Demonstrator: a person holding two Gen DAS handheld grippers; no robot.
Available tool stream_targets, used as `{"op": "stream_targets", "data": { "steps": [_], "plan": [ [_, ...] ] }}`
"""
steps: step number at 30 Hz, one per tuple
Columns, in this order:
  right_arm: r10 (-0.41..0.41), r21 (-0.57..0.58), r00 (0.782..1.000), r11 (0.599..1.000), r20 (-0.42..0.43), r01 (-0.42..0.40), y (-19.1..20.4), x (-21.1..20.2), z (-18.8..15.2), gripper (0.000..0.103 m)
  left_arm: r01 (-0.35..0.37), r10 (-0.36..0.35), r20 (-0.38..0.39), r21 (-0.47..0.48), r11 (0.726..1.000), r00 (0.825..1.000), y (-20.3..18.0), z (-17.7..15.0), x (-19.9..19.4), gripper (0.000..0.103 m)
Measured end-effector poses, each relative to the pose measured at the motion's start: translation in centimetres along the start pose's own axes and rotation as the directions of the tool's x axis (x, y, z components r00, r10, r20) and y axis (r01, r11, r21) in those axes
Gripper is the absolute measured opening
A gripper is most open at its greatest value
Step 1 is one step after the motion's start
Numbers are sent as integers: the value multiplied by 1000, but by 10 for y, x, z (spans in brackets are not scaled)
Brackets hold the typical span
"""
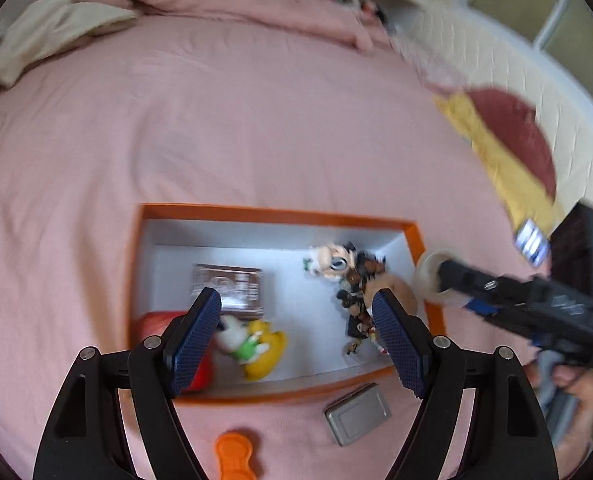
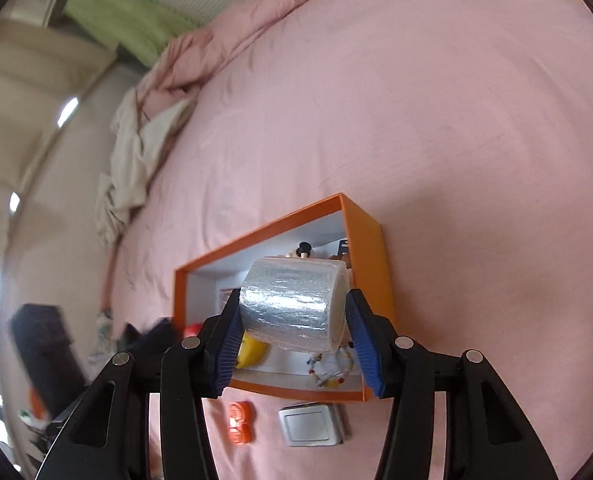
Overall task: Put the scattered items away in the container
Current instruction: 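Grasp the cartoon figurine with the left gripper while the right grasps the clear tape roll, then lift figurine and tape roll out and release them on the bed beside the box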
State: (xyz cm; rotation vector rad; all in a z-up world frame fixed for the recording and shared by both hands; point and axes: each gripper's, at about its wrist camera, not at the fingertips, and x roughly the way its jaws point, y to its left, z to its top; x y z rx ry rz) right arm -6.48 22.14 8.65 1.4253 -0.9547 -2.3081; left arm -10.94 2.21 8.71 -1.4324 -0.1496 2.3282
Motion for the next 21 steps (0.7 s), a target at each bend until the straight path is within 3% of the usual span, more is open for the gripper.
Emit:
{"op": "stream_targets", "data": {
  "steps": [2, 8, 9, 10, 11, 12, 13, 21],
  "plan": [
    [-31, -16, 999, 999, 43, 32, 3, -8, 6, 50, 3, -2, -40, 33, 999, 999, -16, 8, 22, 78],
    [-31, 19, 988, 999, 153, 28, -1, -32, 16, 50, -14, 17, -45, 58, 998, 999, -38, 29, 66, 78],
    [-21, 28, 988, 999, 150, 17, -2, -31, 16, 50, -29, 33, -69, 61, 998, 997, -38, 29, 76, 75],
    [-10, 37, 989, 999, 146, 4, -3, -31, 17, 50, -52, 59, -105, 63, 997, 993, -36, 28, 89, 61],
    [-3, 39, 990, 999, 142, -3, -3, -30, 17, 50, -66, 72, -129, 57, 996, 989, -33, 25, 97, 56],
    [-4, 35, 990, 999, 141, -1, -3, -29, 17, 50, -57, 61, -129, 32, 998, 990, -28, 24, 98, 54],
    [-2, 32, 990, 999, 141, -3, -2, -29, 17, 50, -43, 42, -116, -4, 999, 992, -23, 24, 94, 43],
    [25, -5, 990, 1000, 139, -25, 12, -24, 15, 50, 42, -50, -50, -144, 989, 998, 16, 18, 37, 43]
  ]
}}
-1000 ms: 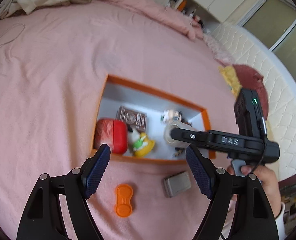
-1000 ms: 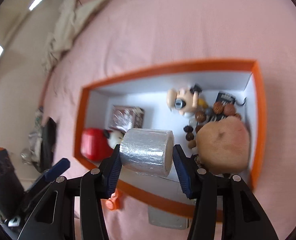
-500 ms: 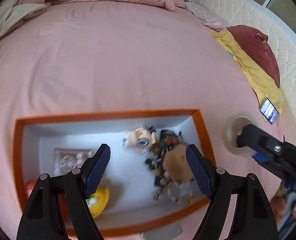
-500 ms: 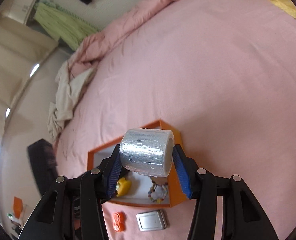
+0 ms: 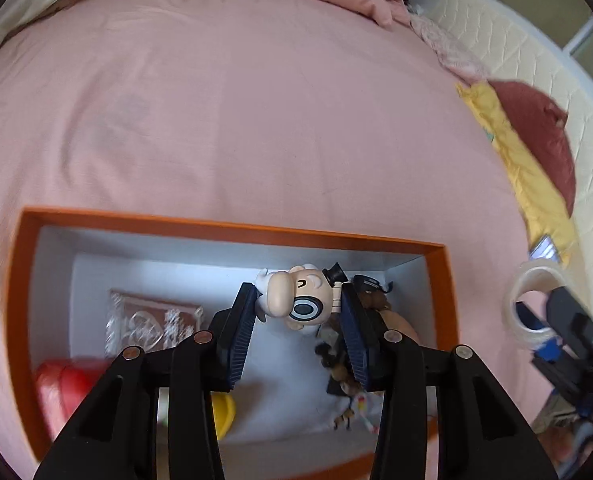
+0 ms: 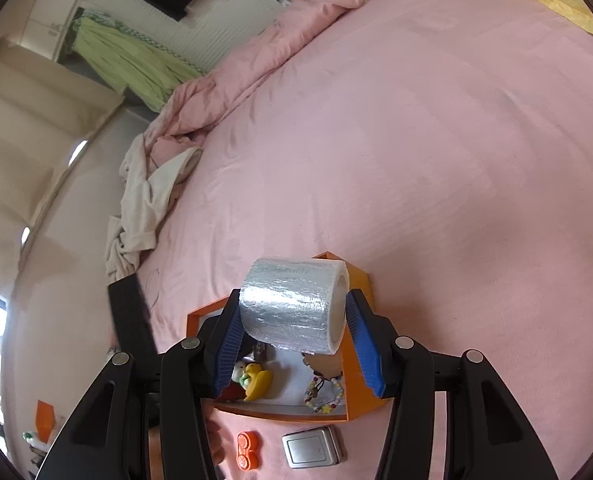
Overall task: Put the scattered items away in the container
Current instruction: 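Lift figurine and tape roll out and release them on the bed beside the box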
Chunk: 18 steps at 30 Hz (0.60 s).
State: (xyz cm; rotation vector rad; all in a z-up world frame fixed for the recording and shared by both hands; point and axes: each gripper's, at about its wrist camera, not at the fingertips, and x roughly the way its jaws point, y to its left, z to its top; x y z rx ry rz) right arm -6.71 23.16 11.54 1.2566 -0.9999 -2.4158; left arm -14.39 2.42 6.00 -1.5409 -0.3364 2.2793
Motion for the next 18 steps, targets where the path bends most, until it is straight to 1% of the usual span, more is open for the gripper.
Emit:
{"op": "stream_targets", "data": {
  "steps": [2, 4, 6, 7, 9, 11, 13, 16, 18],
  "plan": [
    [26, -30, 999, 999, -21, -26, 5, 1, -3, 50, 34, -34, 11, -2, 999, 999, 5, -8, -23, 43],
    [64, -66, 996, 996, -62, -68, 13, 2, -12, 50, 57, -57, 30, 11, 998, 998, 11, -24, -46, 43],
    [91, -100, 990, 990, -109, -102, 19, 4, -25, 50, 61, -61, 57, 0, 998, 997, 21, -43, -66, 43],
    [97, -118, 986, 987, -132, -113, 23, 5, -33, 50, 60, -60, 56, -14, 998, 997, 28, -55, -73, 43],
    [95, -148, 980, 981, -174, -122, 27, 5, -49, 50, 67, -66, 26, -46, 997, 997, 42, -80, -79, 43],
    [88, -168, 972, 978, -218, -126, 28, 5, -65, 50, 85, -84, 24, -25, 996, 996, 43, -92, -90, 43],
    [95, -182, 960, 972, -261, -146, 29, 5, -78, 51, 84, -84, -7, -4, 996, 996, 39, -101, -88, 43],
    [67, -251, 938, 955, -340, -159, 41, 15, -94, 51, 46, -44, -74, 27, 999, 996, 29, -110, -73, 43],
    [37, -268, 923, 952, -384, -150, 43, 22, -107, 51, 15, -9, -113, 54, 998, 994, 22, -115, -64, 43]
  ]
}}
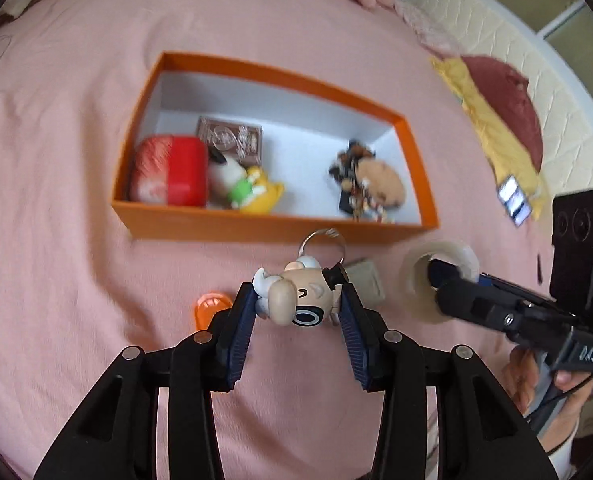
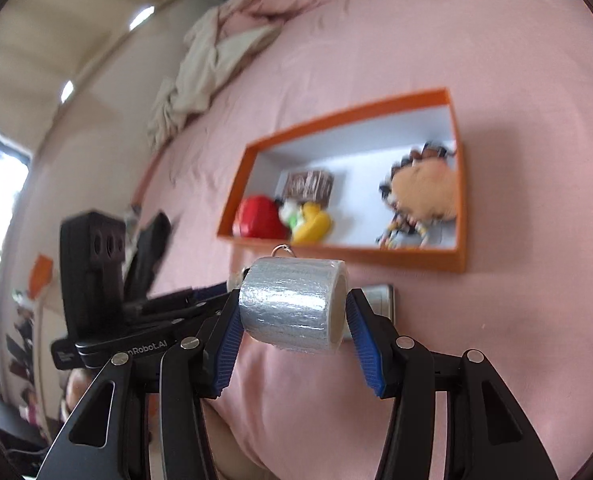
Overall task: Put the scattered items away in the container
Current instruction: 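Lift figurine and tape roll out and release them on the bed beside the box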
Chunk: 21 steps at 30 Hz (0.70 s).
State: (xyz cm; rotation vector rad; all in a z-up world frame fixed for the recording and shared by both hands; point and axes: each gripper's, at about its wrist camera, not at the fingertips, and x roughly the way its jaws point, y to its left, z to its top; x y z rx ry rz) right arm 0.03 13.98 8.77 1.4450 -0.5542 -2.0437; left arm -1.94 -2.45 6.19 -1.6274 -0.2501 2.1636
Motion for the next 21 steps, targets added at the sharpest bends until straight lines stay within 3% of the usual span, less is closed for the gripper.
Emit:
{"op": "stream_targets", "data": {
  "steps": [6, 12, 16, 21],
  "plan": [
    [-63, -6, 997, 998, -45, 63, -1, 15, -9, 52, -91, 91, -17, -35, 995, 996, 12, -4, 3, 43],
    [-73, 33, 996, 997, -47, 75, -11, 14, -8, 52, -57, 58, 7, -114, 992, 998, 24, 2, 1, 45],
    [-55, 50, 998, 997, -11, 56, -12, 7, -4, 54, -45, 56, 65, -154, 987, 996, 25, 6, -5, 68],
    [-19, 105, 998, 994, 67, 12, -20, -8, 2, 55, 34, -15, 105, -190, 981, 994, 31, 6, -11, 68]
  ]
}}
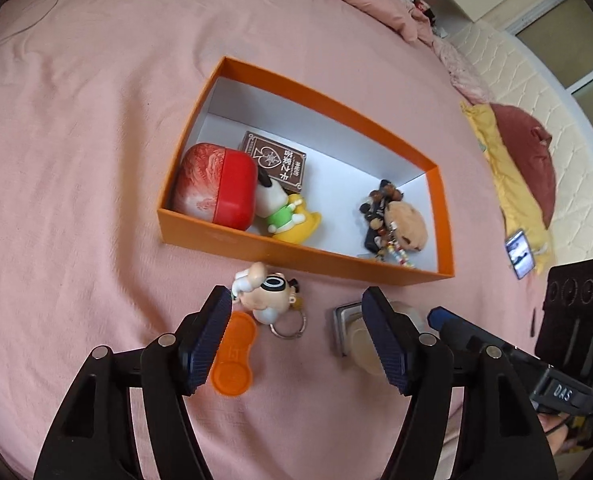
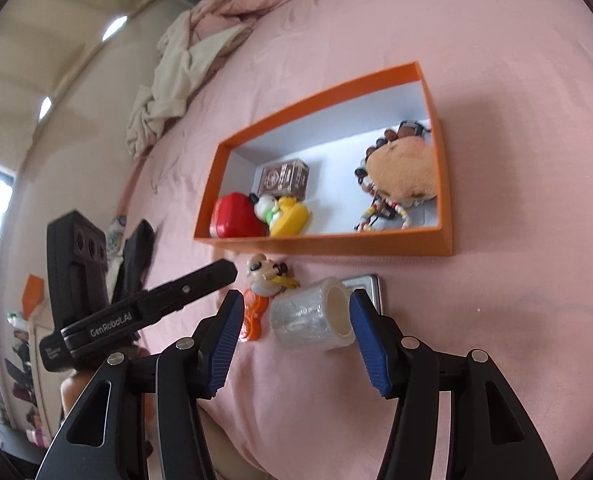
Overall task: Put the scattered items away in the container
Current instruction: 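Lift figurine and tape roll out and release them on the bed beside the box, then grasp the plush bear keychain with the right gripper while the left reaches for the bead bracelet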
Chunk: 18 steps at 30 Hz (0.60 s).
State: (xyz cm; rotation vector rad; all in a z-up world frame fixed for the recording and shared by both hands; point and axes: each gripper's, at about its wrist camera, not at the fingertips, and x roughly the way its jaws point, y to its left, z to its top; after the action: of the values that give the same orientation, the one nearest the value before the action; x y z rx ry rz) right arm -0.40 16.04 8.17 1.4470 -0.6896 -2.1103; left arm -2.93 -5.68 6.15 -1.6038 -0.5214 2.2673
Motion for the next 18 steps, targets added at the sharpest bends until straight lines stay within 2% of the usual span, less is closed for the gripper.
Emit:
{"op": "stream_targets", "data": {
  "steps": [5, 8, 9, 11, 13, 16, 18],
  "plan": [
    [-7, -7, 997, 1000, 77, 8, 1, -15, 10, 55, -20, 20, 45, -1, 1000, 999, -7, 4, 0, 68],
    [-101, -71, 991, 992, 83, 107, 10, -13, 26, 55, -61, 61, 79, -2, 998, 995, -11, 6, 2, 68],
    [-139, -90, 987, 985, 84, 146, 12, -12, 33, 55, -61, 60, 86, 3, 998, 995, -13, 7, 2, 68],
    [-166, -112, 983, 978, 83, 175, 18, -10, 49, 55, -57, 56, 101, 6, 998, 993, -15, 9, 2, 68],
    [-216, -146, 975, 964, 44, 221, 25, 1, 66, 55, -45, 46, 124, -8, 999, 991, -14, 10, -1, 68],
    [-303, -215, 952, 933, -33, 290, 35, 25, 88, 55, -26, 32, 152, -40, 999, 988, -8, 12, -7, 68],
    [-410, -251, 909, 890, -76, 381, 33, 42, 93, 55, -5, 15, 152, -70, 998, 988, -2, 13, -8, 68]
  ]
}}
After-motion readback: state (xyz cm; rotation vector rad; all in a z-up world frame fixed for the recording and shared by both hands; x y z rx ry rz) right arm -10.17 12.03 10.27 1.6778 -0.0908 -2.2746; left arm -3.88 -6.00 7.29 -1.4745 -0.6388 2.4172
